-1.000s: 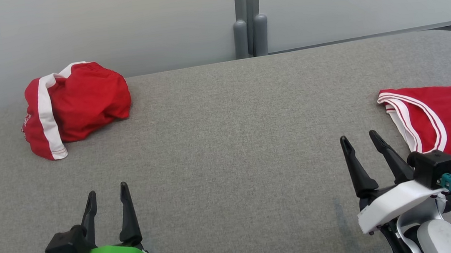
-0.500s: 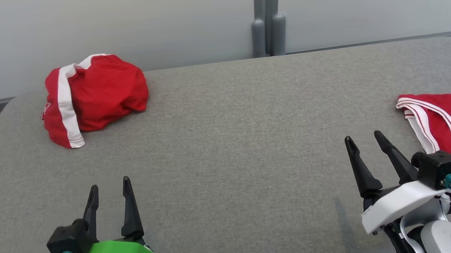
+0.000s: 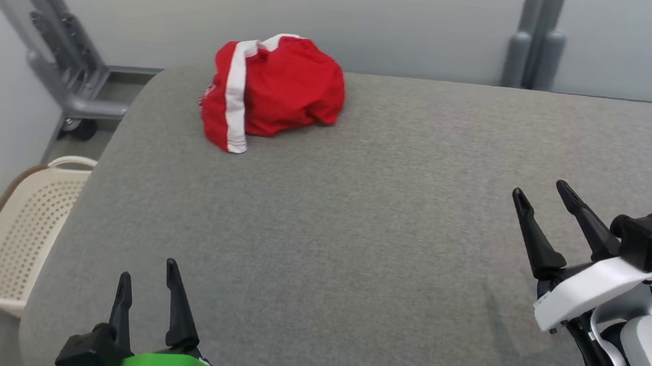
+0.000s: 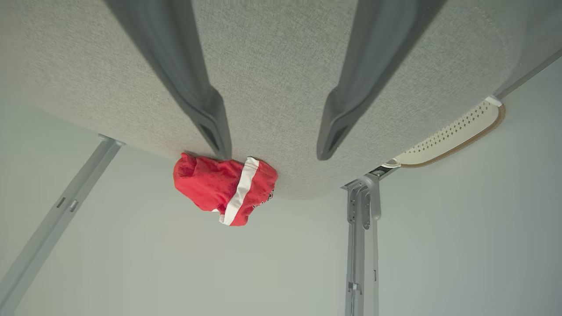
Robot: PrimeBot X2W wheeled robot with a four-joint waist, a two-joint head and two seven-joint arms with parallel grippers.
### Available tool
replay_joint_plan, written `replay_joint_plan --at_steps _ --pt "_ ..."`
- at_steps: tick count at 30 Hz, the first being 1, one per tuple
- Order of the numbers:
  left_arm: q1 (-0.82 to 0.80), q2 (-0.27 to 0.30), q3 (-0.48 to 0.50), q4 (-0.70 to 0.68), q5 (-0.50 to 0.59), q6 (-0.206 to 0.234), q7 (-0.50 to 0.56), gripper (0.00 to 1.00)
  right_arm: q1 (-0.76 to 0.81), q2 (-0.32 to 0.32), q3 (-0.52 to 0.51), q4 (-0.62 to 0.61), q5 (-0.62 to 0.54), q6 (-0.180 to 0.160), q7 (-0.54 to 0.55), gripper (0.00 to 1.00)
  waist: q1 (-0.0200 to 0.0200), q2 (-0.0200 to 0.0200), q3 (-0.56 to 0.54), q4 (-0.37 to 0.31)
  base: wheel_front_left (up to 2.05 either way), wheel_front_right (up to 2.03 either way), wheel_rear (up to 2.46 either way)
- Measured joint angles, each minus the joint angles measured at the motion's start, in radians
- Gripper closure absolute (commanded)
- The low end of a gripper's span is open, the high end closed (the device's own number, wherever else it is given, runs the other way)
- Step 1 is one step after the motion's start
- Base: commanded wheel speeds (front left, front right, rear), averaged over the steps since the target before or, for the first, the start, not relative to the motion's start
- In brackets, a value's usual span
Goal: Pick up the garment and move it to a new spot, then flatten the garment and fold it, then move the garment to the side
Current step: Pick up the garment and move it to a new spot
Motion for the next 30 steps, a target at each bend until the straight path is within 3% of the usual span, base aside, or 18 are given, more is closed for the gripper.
replay_joint_plan --at_steps 6,11,23,30 --pt "0.011 -0.004 0.011 -0.01 -0.007 0.0 -0.004 0.0 -0.003 0.001 0.01 -0.011 -0.004 0.0 0.01 0.0 0.0 0.0 0.013 0.111 0.0 0.0 0.0" --pt "0.012 -0.009 0.016 -0.012 -0.007 0.0 -0.009 0.0 -0.008 0.0 0.015 -0.014 -0.008 0.0 0.013 0.0 0.0001 0.0 0.032 0.159 0.0 0.0 0.0" --pt "-0.016 -0.009 0.033 -0.021 -0.01 -0.01 -0.013 0.0 -0.013 0.0 0.001 -0.033 -0.016 0.0 0.016 0.0 0.0001 0.0 0.065 0.126 0.0 0.0 0.0" --pt "-0.13 0.051 0.033 -0.052 0.021 -0.036 0.014 0.0 -0.024 0.0 -0.01 -0.056 -0.02 0.0 0.013 0.0 0.0001 0.0 0.081 0.095 0.0 0.0 0.0"
